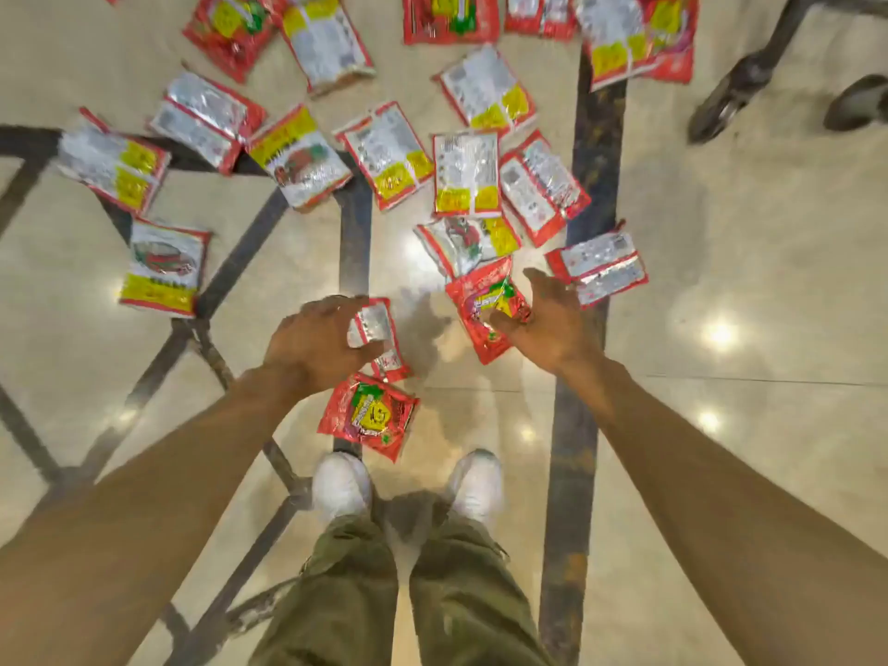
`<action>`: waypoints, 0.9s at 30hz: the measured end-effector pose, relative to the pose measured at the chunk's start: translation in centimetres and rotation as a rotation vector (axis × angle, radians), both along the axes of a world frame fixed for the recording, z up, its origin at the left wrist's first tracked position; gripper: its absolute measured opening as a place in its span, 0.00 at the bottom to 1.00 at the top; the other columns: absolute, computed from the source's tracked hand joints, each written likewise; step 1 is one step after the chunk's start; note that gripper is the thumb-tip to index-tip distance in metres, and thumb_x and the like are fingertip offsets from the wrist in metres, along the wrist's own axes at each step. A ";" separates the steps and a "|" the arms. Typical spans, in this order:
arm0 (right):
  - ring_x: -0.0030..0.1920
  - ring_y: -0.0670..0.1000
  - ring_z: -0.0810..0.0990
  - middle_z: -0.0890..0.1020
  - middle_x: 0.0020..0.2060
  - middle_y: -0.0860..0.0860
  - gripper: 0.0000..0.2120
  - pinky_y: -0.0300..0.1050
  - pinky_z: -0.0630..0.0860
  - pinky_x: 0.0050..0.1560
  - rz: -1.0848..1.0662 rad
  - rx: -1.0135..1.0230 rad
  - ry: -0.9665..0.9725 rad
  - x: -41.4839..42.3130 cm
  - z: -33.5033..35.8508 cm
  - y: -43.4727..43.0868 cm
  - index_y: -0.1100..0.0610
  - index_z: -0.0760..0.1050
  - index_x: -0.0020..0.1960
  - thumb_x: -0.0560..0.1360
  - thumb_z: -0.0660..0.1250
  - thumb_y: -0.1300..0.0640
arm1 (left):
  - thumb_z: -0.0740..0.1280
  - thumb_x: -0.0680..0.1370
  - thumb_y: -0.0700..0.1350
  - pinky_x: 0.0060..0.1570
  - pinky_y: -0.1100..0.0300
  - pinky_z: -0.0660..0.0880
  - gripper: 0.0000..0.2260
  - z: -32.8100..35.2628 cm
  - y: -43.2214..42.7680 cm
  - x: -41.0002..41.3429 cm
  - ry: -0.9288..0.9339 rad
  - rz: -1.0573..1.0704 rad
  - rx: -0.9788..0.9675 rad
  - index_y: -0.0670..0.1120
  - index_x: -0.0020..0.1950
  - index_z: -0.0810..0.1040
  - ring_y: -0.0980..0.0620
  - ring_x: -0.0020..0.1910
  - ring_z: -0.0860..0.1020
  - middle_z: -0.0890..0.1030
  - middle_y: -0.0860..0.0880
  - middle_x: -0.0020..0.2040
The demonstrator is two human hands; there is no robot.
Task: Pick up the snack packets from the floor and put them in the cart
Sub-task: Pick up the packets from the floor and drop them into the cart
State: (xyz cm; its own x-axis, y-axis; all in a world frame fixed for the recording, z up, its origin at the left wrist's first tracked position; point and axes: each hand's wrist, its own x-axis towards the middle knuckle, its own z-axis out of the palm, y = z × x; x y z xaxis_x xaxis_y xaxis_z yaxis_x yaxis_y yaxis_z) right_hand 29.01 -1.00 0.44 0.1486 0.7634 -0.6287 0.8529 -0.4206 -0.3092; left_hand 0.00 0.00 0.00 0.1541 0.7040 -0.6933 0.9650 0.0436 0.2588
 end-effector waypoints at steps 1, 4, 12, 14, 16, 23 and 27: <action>0.74 0.62 0.70 0.74 0.72 0.58 0.41 0.57 0.69 0.70 -0.001 -0.002 0.009 -0.2 -3.1 0.0 0.55 0.65 0.77 0.74 0.71 0.34 | 0.64 0.75 0.71 0.64 0.42 0.77 0.29 -3.0 -0.4 -0.3 -0.008 0.046 -0.005 0.63 0.73 0.70 0.41 0.66 0.78 0.78 0.50 0.71; 0.70 0.62 0.73 0.75 0.67 0.57 0.40 0.59 0.73 0.68 -0.038 -0.075 -0.004 -0.3 -11.0 0.4 0.53 0.65 0.74 0.71 0.73 0.33 | 0.64 0.66 0.74 0.54 0.41 0.81 0.31 -12.5 -1.7 -2.4 0.023 0.202 -0.089 0.59 0.64 0.76 0.39 0.55 0.83 0.81 0.46 0.58; 0.72 0.64 0.69 0.69 0.70 0.61 0.47 0.63 0.70 0.67 -0.204 -0.029 -0.118 0.2 -23.6 0.6 0.57 0.59 0.78 0.69 0.80 0.42 | 0.80 0.57 0.68 0.54 0.47 0.82 0.40 -25.5 -4.9 -3.7 0.023 0.878 -0.058 0.44 0.60 0.78 0.45 0.56 0.83 0.82 0.46 0.56; 0.71 0.63 0.70 0.70 0.69 0.59 0.45 0.62 0.71 0.66 -0.223 -0.010 -0.146 0.2 -24.7 0.1 0.56 0.63 0.75 0.67 0.81 0.41 | 0.84 0.61 0.59 0.53 0.50 0.82 0.33 -25.5 -4.6 -2.6 -0.036 1.016 -0.042 0.44 0.58 0.78 0.49 0.52 0.83 0.83 0.49 0.54; 0.69 0.61 0.71 0.72 0.67 0.58 0.44 0.61 0.72 0.65 -0.250 -0.017 -0.172 -0.1 -25.0 -0.3 0.55 0.67 0.72 0.65 0.82 0.39 | 0.86 0.60 0.55 0.52 0.49 0.84 0.29 -26.1 -4.7 -2.2 -0.159 1.087 -0.056 0.46 0.57 0.83 0.49 0.49 0.85 0.86 0.49 0.53; 0.59 0.59 0.82 0.83 0.59 0.57 0.27 0.50 0.79 0.56 -0.420 -0.128 0.112 -0.7 -23.8 -3.9 0.61 0.75 0.63 0.70 0.81 0.53 | 0.79 0.72 0.38 0.50 0.47 0.85 0.17 -23.3 -5.2 -2.0 -0.487 1.123 -0.067 0.47 0.59 0.82 0.48 0.51 0.87 0.87 0.50 0.55; 0.55 0.56 0.83 0.83 0.54 0.53 0.24 0.54 0.81 0.58 -0.518 -0.096 0.223 -0.9 -19.0 -6.4 0.58 0.74 0.61 0.71 0.81 0.53 | 0.78 0.74 0.37 0.36 0.64 0.80 0.21 -18.5 -4.6 -1.7 -0.512 1.055 -0.023 0.45 0.65 0.79 0.54 0.49 0.85 0.86 0.51 0.56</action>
